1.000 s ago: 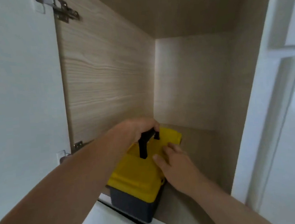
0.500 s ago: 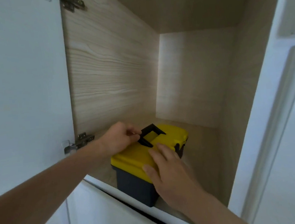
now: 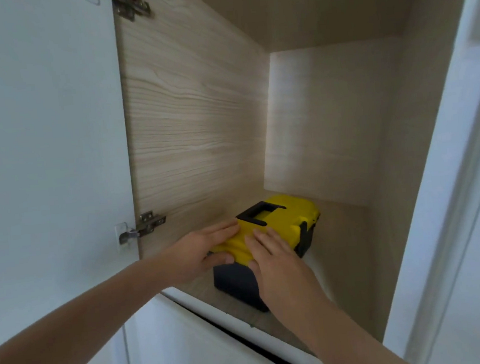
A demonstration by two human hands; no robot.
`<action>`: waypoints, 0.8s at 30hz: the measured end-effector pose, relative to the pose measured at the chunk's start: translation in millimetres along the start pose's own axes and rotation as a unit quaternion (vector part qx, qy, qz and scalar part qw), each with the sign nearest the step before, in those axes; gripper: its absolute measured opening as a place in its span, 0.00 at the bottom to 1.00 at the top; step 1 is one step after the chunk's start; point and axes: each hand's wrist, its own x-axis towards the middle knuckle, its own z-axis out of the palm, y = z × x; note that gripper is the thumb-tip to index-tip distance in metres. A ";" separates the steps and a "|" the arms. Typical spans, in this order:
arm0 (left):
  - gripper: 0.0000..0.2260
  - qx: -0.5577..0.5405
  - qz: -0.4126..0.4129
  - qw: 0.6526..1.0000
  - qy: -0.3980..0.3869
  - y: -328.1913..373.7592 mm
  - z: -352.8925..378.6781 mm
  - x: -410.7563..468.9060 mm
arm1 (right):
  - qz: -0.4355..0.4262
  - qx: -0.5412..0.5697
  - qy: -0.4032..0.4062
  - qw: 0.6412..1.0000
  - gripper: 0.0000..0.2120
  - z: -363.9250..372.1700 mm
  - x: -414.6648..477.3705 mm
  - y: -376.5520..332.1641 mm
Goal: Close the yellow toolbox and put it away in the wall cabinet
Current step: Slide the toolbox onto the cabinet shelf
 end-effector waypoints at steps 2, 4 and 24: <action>0.29 -0.011 0.004 1.000 -0.004 -6.0 4.1 18.1 | 0.025 -0.005 -0.001 1.000 0.24 3.8 10.0 8.7; 0.29 -0.023 -0.001 1.000 0.001 -13.7 11.4 38.0 | 0.051 -0.019 -0.005 0.999 0.26 7.1 22.1 17.5; 0.31 -0.033 -0.061 0.997 0.027 -23.0 53.4 138.3 | 0.214 -0.048 -0.023 0.975 0.28 33.4 85.4 87.5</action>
